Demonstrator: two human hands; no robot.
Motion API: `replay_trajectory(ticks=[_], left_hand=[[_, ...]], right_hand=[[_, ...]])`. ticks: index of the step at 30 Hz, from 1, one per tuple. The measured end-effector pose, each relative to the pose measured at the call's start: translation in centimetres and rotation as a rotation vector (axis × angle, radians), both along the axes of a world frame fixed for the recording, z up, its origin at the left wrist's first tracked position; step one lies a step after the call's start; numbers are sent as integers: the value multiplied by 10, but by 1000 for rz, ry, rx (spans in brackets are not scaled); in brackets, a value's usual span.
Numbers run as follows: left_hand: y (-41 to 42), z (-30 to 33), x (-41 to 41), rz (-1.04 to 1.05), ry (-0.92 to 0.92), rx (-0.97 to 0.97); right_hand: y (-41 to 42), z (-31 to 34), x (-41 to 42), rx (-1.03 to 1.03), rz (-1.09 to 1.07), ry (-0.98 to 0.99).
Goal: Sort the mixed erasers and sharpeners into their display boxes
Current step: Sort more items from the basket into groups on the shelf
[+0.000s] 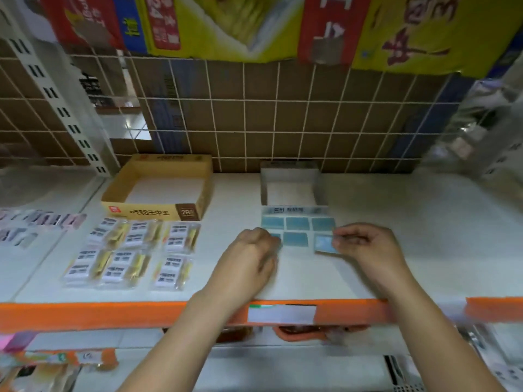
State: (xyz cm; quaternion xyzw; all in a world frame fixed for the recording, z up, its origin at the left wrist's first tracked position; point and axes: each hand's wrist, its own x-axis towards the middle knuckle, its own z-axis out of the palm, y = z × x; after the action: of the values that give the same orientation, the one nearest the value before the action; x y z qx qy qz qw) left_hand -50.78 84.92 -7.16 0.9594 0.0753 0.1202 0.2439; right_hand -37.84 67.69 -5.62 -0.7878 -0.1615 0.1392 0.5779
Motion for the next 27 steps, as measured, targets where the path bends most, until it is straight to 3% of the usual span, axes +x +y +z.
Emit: replay_trajectory(ticks=[8, 19, 25, 27], left_hand=[[-4, -13, 22, 79, 7, 209], [-5, -15, 24, 90, -1, 231], [13, 7, 0, 155, -80, 242], [25, 17, -15, 198, -94, 269]], right_hand=[[0, -21, 30, -96, -6, -29], [4, -27, 29, -462, 67, -488], [38, -9, -9, -387, 184, -794], [59, -2, -27, -425, 290, -775]])
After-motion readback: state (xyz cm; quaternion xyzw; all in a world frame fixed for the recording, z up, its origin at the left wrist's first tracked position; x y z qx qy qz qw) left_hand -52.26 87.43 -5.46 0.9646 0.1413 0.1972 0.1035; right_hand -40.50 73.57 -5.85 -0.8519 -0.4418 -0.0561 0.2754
